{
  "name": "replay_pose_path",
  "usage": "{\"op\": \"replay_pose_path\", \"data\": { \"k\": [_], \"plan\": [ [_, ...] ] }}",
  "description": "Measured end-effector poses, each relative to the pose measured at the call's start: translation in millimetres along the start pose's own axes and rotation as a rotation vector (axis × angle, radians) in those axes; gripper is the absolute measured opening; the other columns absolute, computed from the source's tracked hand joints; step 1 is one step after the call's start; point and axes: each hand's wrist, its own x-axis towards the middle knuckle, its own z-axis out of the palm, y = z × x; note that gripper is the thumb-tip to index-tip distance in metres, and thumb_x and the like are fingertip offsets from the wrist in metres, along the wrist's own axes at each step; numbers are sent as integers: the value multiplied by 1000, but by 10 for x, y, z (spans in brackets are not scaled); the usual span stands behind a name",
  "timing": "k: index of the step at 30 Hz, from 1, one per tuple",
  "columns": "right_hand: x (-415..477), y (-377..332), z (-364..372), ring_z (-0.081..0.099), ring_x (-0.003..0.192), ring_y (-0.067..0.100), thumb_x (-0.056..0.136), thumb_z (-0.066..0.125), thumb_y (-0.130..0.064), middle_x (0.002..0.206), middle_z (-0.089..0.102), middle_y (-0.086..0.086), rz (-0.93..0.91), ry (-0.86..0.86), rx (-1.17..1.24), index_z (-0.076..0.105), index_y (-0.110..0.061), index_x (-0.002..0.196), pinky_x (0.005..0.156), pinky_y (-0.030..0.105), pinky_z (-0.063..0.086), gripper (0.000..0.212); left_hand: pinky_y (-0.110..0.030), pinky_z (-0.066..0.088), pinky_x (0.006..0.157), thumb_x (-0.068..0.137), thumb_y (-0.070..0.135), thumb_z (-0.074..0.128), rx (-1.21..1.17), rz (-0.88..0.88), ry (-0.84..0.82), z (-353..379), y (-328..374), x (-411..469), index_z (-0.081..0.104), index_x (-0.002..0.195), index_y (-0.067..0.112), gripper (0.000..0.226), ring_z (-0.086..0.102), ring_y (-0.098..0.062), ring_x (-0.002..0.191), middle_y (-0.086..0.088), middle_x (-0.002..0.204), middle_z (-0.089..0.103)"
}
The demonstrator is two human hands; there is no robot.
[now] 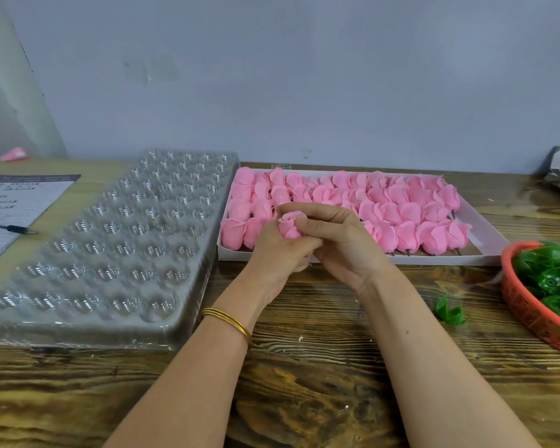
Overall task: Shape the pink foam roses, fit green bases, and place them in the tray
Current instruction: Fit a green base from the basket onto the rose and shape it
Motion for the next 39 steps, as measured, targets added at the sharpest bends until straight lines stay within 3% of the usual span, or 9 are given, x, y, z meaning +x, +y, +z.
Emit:
{"op": "replay_pose_path", "data": {
  "k": [6,13,16,19,24,26,30,35,39],
  "plan": [
    [4,14,-23,68,95,22,79,59,12,96,73,14,-27,-15,-67,77,-5,94,84,31,57,29,-11,33,39,64,14,62,59,8,44,10,-9,0,65,52,36,25,47,-1,37,13,41,46],
    [10,0,-16,69,94,18,65,58,-5,95,75,8,-36,60,-196,76,-9,91,74,29,54,32,-10,36,44,63,17,64,173,49,117,13,-28,8,67,55,41,26,51,2,43,16,45,53],
    [8,-14,5,67,106,22,73,66,-20,99,75,7,-68,132,-231,76,-8,94,83,35,54,26,-9,39,45,76,10,69,197,82,102,-9,-55,20,69,61,40,34,54,3,47,15,50,58],
    [-7,9,55,68,103,21,72,80,-29,99,74,17,-116,210,-271,76,-6,89,96,40,53,29,-9,40,47,82,9,71,284,110,91,8,-47,22,71,73,28,21,58,4,52,12,56,64],
    [6,63,67,70,89,17,81,75,-7,86,75,10,-138,215,-335,77,-8,84,86,33,55,3,-3,37,44,86,9,65,315,123,72,10,-35,15,68,67,43,39,57,9,49,22,51,59],
    [7,67,58,71,91,18,81,75,-5,88,76,9,-132,198,-340,77,-11,84,83,31,55,7,-3,33,42,83,8,61,272,102,69,2,-34,14,64,59,48,47,52,8,43,23,45,53],
    [5,65,51,71,92,18,79,76,-4,90,76,9,-125,164,-323,79,-14,85,76,26,55,12,-6,31,40,75,12,55,263,79,71,-1,-55,26,57,49,41,39,46,4,39,20,42,46],
    [5,58,28,71,98,20,78,77,-4,93,76,8,-114,123,-323,79,-17,87,80,28,56,16,-8,32,41,72,19,55,292,60,78,-5,-66,36,60,51,40,30,47,3,41,17,42,49],
    [3,59,35,70,95,19,78,76,-2,92,76,8,-123,127,-328,79,-15,88,79,28,56,16,-6,33,41,76,15,56,298,76,74,-9,-65,35,61,52,42,37,48,4,41,19,43,51]
  ]
}}
